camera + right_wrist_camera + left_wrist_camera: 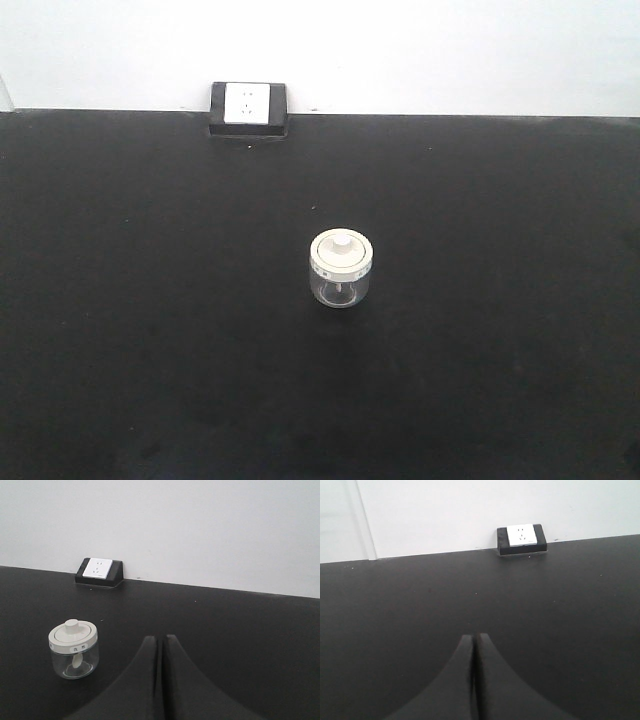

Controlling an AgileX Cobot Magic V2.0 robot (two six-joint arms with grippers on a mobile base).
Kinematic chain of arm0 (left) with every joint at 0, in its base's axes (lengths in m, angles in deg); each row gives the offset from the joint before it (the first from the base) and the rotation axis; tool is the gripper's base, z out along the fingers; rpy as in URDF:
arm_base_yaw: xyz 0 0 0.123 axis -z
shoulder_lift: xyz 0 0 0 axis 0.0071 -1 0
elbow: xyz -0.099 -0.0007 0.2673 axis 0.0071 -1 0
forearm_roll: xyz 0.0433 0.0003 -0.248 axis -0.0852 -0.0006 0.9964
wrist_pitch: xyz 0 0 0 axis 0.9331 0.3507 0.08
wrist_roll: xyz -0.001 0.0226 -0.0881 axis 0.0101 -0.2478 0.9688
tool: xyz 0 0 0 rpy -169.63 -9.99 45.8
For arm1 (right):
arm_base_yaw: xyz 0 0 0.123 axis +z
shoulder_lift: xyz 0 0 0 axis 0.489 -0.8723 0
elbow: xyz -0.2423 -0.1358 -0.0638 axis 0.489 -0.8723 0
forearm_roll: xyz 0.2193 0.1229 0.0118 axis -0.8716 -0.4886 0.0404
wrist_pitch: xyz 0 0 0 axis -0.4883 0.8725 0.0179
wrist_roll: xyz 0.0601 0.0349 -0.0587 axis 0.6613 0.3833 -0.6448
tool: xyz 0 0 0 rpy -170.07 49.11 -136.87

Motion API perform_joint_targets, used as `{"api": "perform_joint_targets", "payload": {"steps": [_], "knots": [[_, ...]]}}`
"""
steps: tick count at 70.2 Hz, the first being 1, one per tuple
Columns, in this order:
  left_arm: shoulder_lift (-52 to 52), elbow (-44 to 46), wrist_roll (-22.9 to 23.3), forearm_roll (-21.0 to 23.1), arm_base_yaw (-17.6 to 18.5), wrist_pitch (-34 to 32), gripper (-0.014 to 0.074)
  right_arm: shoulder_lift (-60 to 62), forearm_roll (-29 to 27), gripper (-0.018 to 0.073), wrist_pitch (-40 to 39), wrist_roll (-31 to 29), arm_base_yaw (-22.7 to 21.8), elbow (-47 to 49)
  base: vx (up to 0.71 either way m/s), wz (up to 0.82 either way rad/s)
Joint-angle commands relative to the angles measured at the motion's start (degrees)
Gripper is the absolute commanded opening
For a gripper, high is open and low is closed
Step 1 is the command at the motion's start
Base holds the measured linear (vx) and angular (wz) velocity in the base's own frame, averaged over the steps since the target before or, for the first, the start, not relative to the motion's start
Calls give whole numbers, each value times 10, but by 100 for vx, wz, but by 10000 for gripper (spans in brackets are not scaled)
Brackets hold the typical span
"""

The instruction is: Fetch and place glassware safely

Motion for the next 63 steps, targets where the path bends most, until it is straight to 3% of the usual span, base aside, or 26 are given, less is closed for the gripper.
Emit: {"api": "perform_joint_targets", "payload": {"steps": [1, 16, 25, 50, 63], "knots": [[7, -17, 1, 5, 3, -45, -7, -3, -21, -3, -36, -22, -24, 15, 0, 0], [7, -17, 1, 5, 3, -45, -7, -3, -147, -3, -62, -115, -105, -9, 0, 0], [7, -17, 1, 5, 3, -45, -7, -3, -194, -3, -82, -146, -138, -43, 0, 0], [7, -17, 1, 5, 3, -45, -7, 76, -196, -3, -111, -145, -152, -150, 0, 0], [7, -17, 1, 5, 3, -45, -7, 133, -196, -3, -63, -146, -152, -149, 0, 0]]}}
